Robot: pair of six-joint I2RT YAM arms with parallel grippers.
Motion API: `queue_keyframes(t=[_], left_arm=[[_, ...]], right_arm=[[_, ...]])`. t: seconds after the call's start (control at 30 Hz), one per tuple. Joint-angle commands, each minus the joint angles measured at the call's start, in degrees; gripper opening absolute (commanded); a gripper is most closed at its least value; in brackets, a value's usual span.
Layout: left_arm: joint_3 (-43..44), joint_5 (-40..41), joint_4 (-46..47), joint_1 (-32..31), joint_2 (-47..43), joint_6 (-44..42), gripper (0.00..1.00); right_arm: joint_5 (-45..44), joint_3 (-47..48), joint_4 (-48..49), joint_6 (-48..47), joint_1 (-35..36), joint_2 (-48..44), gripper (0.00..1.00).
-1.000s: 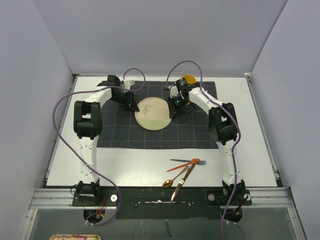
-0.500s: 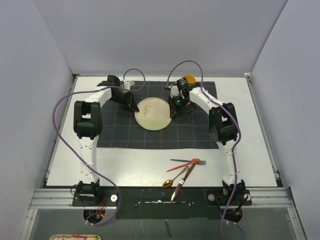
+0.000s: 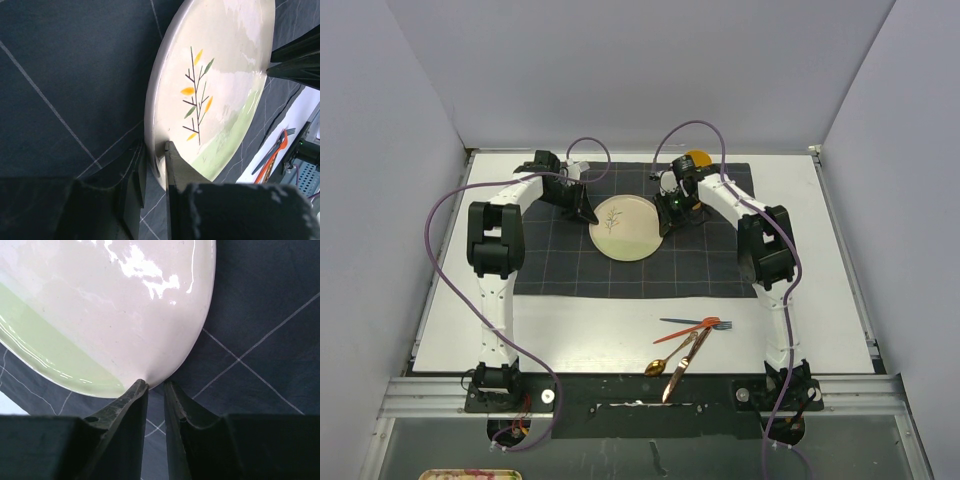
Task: Set the dinner table for one person
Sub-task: Place the plate on the napkin.
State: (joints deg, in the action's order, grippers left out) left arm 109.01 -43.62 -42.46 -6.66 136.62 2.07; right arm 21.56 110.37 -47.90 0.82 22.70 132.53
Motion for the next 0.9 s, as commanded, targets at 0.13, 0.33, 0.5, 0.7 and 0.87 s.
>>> queue_keyframes(t=[0.13, 0.33, 0.5, 0.7, 0.87], left_arm=[[0.68, 1.61, 1.61, 0.29, -3.06, -3.8, 0.0], [0.78, 1.61, 1.32, 0.3, -3.11, -3.93, 0.0], [0.81, 1.68, 1.24, 0.33, -3.05, -4.09, 0.0], [1.18, 1.69, 0.82, 0.31, -2.69, -4.34, 0.0], [1.27, 1.53, 0.8, 0.24, -2.66, -4.27, 0.0]], right_arm=[[0.34, 4.12, -0.74, 0.34, 0.5, -0.43, 0.22], [0.93, 5.18, -1.13, 0.74, 0.61, 0.9, 0.22], [0.6, 5.12, -1.25, 0.55, 0.73, 1.08, 0.22], [-0.42, 4.95, -1.79, 0.33, 0.84, 0.31, 0.22], [-0.62, 4.61, -2.03, 0.27, 0.89, 0.42, 0.22]])
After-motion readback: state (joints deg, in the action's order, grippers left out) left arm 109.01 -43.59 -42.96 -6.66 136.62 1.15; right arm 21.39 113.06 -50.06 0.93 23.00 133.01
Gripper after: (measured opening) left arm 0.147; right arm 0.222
